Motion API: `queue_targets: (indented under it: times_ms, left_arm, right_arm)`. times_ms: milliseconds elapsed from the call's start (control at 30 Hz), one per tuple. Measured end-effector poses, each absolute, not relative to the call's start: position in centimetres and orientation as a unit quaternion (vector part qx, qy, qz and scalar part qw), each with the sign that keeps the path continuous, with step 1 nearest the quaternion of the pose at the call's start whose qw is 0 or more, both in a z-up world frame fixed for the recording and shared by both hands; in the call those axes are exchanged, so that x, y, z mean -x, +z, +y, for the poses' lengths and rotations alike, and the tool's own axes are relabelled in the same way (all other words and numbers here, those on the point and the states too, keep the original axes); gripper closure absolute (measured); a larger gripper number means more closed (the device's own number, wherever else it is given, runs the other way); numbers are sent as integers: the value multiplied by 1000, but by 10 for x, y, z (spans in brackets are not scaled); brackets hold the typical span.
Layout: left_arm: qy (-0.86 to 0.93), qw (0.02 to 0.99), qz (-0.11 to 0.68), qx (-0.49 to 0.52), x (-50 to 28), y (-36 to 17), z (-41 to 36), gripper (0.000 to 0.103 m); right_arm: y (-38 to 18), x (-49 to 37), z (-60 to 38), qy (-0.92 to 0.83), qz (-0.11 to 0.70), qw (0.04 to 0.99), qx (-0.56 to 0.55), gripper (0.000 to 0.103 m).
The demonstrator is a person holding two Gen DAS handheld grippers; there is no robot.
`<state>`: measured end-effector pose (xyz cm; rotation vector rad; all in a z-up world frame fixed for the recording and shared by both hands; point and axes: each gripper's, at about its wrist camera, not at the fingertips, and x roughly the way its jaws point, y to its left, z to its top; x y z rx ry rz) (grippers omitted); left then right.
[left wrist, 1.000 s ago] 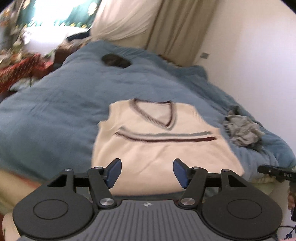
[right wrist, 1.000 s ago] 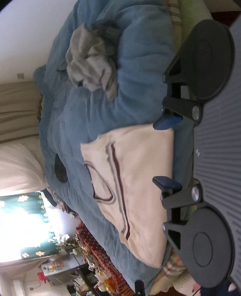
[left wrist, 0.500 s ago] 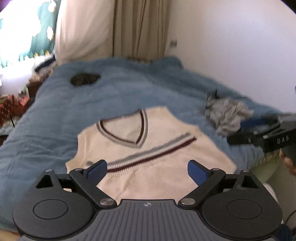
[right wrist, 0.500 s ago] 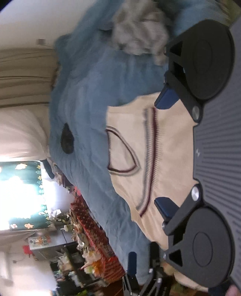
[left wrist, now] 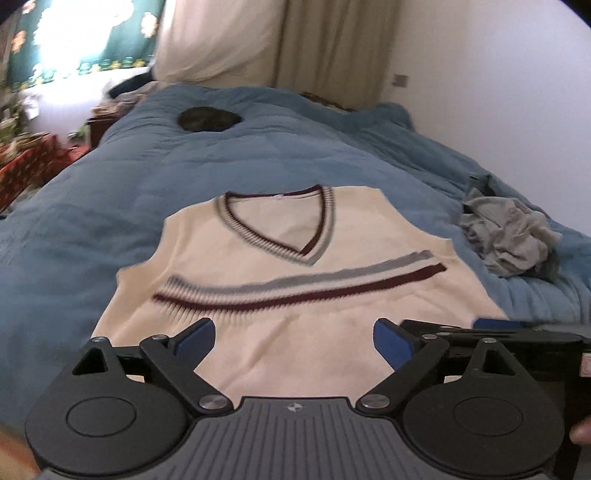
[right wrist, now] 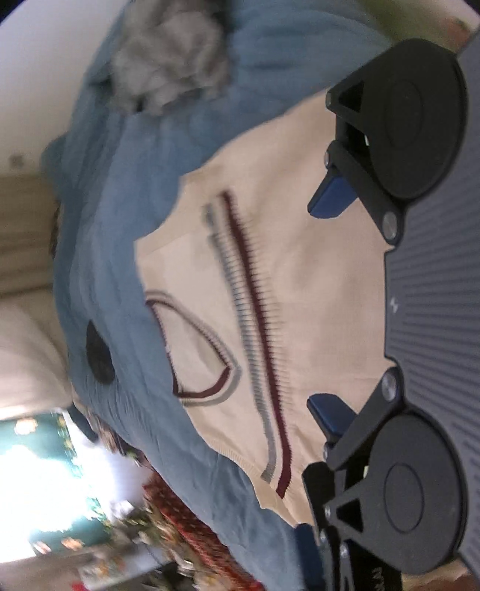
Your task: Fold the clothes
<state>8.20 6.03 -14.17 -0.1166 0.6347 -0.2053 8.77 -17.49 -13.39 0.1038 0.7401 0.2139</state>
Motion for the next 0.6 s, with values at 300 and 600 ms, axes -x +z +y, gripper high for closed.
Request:
queue_targets:
  times_ms: [300, 600]
  left_arm:
    - [-37, 963, 265, 23, -11, -164, 48, 10]
    - [-51, 973, 227, 2, 0, -179, 40, 26]
  right_arm:
    - [-150, 18, -182, 94, 241, 965, 34, 1]
    - [-165, 37, -175, 150, 200, 964, 86, 3]
